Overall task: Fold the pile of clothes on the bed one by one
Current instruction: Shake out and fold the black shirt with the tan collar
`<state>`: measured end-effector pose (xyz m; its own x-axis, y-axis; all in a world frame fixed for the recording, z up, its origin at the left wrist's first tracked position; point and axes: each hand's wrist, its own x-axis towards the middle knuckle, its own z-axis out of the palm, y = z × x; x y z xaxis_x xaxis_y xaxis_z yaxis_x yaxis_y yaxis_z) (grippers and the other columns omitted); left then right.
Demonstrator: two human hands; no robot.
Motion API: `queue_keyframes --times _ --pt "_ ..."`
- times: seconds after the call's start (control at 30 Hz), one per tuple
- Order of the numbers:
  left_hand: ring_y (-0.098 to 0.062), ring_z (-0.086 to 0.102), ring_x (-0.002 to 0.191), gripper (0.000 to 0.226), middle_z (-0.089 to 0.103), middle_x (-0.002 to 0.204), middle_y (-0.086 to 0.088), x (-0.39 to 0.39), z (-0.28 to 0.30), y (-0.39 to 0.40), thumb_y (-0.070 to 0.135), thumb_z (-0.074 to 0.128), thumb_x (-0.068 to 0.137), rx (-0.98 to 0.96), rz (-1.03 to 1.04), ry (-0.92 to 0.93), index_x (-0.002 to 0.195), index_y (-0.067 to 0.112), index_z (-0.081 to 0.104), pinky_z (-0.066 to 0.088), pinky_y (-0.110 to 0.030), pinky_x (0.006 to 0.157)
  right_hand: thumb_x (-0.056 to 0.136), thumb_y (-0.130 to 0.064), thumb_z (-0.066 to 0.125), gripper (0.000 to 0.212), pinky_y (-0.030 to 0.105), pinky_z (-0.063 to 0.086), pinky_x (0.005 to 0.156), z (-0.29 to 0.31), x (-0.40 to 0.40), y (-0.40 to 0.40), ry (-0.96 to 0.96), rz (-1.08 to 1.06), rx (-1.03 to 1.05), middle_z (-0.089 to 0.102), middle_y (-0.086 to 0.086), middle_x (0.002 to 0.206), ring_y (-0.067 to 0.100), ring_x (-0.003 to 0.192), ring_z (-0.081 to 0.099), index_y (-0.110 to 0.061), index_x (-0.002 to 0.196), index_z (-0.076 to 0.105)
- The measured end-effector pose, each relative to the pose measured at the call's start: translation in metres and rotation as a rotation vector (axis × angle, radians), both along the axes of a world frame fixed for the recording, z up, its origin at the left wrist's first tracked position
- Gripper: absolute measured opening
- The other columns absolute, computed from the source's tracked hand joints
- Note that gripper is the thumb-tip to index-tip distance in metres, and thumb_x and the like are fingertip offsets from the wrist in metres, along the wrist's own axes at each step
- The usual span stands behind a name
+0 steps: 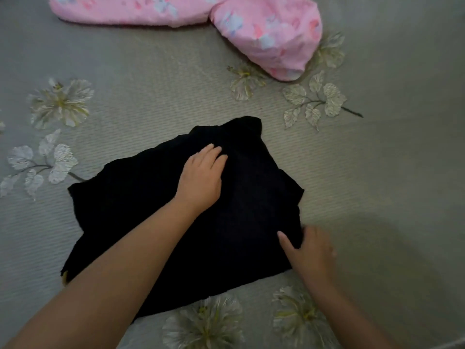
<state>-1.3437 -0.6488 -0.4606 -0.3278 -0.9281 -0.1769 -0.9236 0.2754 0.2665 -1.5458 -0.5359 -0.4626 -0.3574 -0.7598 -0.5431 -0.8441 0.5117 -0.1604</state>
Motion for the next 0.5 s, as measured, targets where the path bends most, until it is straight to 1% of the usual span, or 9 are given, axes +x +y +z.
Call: queue_keyframes --times 0.07,0.13,0.2,0.27,0.33,0.4,0.43,0.47,0.5 --pt "-0.023 0.008 0.143 0.055 0.018 0.153 -0.009 -0.028 -0.005 -0.027 0.006 0.04 0.091 0.046 -0.129 -0.054 0.144 0.011 0.025 0.009 -0.038 0.115 0.088 -0.051 0.046 0.044 0.037 0.033 0.095 -0.003 0.006 0.012 -0.032 -0.034 0.0 0.058 0.003 0.107 0.02 0.103 0.053 -0.013 0.107 0.055" --pt "-0.02 -0.003 0.143 0.062 0.007 0.155 -0.003 -0.052 -0.009 -0.046 0.006 0.041 0.091 0.116 -0.28 -0.163 0.146 0.018 0.014 0.004 -0.039 0.115 0.091 -0.044 0.045 0.034 0.033 0.03 0.091 -0.006 0.007 0.023 -0.074 -0.08 -0.038 0.059 -0.001 0.101 0.017 0.097 0.054 -0.015 0.102 0.055" --pt "-0.02 -0.007 0.143 0.065 0.004 0.156 -0.001 -0.069 -0.013 -0.054 0.006 0.041 0.091 0.181 -0.411 -0.259 0.146 0.022 0.012 0.001 -0.041 0.115 0.093 -0.037 0.045 0.027 0.029 0.026 0.083 -0.008 0.005 0.032 -0.085 -0.095 -0.057 0.061 -0.002 0.096 0.017 0.093 0.056 -0.015 0.099 0.058" --pt "-0.02 -0.009 0.142 0.065 0.003 0.156 0.0 -0.078 -0.017 -0.057 0.006 0.043 0.091 0.223 -0.505 -0.341 0.146 0.023 0.012 -0.002 -0.043 0.114 0.091 -0.03 0.051 0.022 0.028 0.019 0.075 -0.01 -0.001 0.037 -0.108 -0.132 -0.127 0.064 0.002 0.091 0.022 0.09 0.058 -0.012 0.094 0.062" --pt "-0.019 -0.008 0.142 0.068 0.004 0.155 0.001 -0.083 -0.017 -0.061 0.007 0.047 0.088 0.247 -0.549 -0.343 0.146 0.024 0.016 -0.004 -0.045 0.113 0.087 -0.024 0.059 0.018 0.03 0.02 0.079 -0.011 -0.009 0.035 -0.115 -0.195 -0.216 0.065 0.006 0.094 0.024 0.094 0.057 -0.009 0.095 0.067" --pt "-0.019 -0.003 0.142 0.067 0.011 0.154 0.001 -0.086 -0.015 -0.066 0.008 0.051 0.084 0.284 -0.612 -0.327 0.143 0.025 0.025 -0.001 -0.046 0.113 0.086 -0.026 0.06 0.024 0.032 0.02 0.086 -0.012 -0.013 0.032 -0.111 -0.21 -0.241 0.064 0.005 0.103 0.023 0.102 0.054 -0.011 0.103 0.067" --pt "-0.02 0.002 0.141 0.062 0.015 0.152 0.0 -0.087 -0.013 -0.067 0.01 0.052 0.084 0.305 -0.646 -0.335 0.141 0.025 0.031 0.004 -0.045 0.114 0.086 -0.031 0.059 0.029 0.032 0.019 0.087 -0.012 -0.012 0.032 -0.111 -0.198 -0.233 0.064 0.003 0.107 0.02 0.105 0.053 -0.013 0.108 0.065" --pt "-0.023 0.01 0.139 0.055 0.019 0.149 -0.001 -0.087 -0.012 -0.068 0.013 0.053 0.085 0.32 -0.672 -0.357 0.137 0.023 0.038 0.014 -0.043 0.112 0.086 -0.038 0.056 0.035 0.031 0.019 0.087 -0.011 -0.01 0.031 -0.114 -0.184 -0.221 0.063 0.0 0.109 0.018 0.106 0.053 -0.015 0.112 0.062" --pt "-0.024 0.018 0.134 0.047 0.025 0.145 -0.003 -0.087 -0.009 -0.067 0.016 0.052 0.087 0.322 -0.692 -0.391 0.132 0.021 0.044 0.026 -0.041 0.107 0.086 -0.044 0.054 0.04 0.031 0.019 0.087 -0.01 -0.005 0.029 -0.12 -0.176 -0.202 0.063 -0.003 0.109 0.016 0.105 0.053 -0.016 0.114 0.06"
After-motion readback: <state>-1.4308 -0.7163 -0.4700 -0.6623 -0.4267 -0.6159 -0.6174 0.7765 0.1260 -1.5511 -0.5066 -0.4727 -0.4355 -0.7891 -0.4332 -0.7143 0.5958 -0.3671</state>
